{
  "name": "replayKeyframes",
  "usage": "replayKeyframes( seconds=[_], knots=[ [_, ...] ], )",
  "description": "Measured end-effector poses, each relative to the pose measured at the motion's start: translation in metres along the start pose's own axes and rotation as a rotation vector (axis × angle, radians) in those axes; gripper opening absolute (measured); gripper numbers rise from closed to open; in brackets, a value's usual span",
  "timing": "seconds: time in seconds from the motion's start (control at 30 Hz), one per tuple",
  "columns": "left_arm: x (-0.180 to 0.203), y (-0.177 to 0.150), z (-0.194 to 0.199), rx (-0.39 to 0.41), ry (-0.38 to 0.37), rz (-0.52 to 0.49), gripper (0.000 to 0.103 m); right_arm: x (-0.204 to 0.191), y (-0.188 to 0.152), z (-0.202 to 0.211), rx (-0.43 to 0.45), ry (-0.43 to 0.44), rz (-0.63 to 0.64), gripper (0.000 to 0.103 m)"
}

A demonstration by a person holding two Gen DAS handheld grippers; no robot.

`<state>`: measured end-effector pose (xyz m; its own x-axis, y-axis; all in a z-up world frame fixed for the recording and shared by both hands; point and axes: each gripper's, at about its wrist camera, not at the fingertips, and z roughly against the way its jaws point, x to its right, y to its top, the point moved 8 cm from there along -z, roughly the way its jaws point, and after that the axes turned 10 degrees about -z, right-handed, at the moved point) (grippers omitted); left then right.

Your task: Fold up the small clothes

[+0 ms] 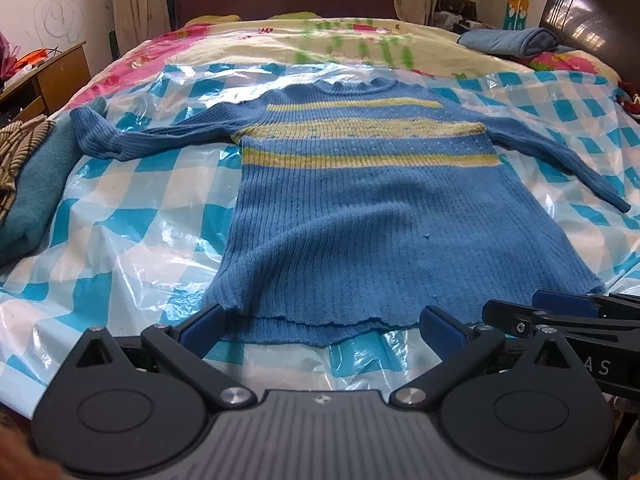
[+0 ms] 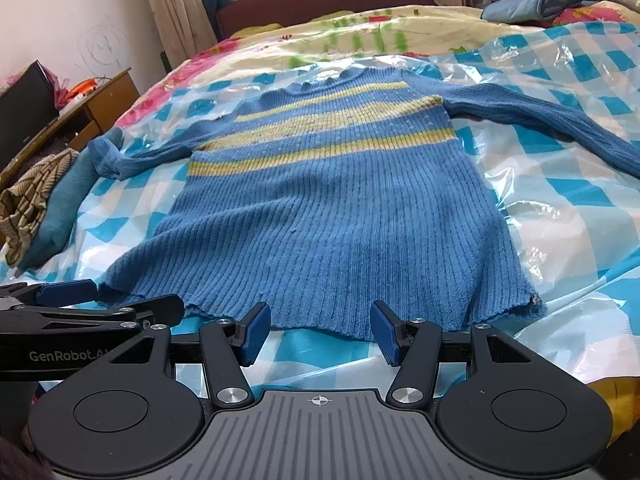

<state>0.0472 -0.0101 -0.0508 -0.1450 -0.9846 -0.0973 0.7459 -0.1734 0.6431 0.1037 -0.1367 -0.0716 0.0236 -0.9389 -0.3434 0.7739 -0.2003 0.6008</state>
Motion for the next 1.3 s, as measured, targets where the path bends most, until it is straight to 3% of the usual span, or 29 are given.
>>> replayKeyframes(
  seconds=[0.37, 1.3],
  knots=[
    [-0.001, 0.001, 0.015, 0.033, -0.007, 0.01, 0.103, -0.006, 0.001, 0.013, 0.022, 0.006, 0.005, 0.055],
    [0.001, 0.0, 0.01, 0.018, -0.003, 0.005, 0.103, -0.003, -0.003, 0.01, 0.008, -0.002, -0.002, 0.055]
  ],
)
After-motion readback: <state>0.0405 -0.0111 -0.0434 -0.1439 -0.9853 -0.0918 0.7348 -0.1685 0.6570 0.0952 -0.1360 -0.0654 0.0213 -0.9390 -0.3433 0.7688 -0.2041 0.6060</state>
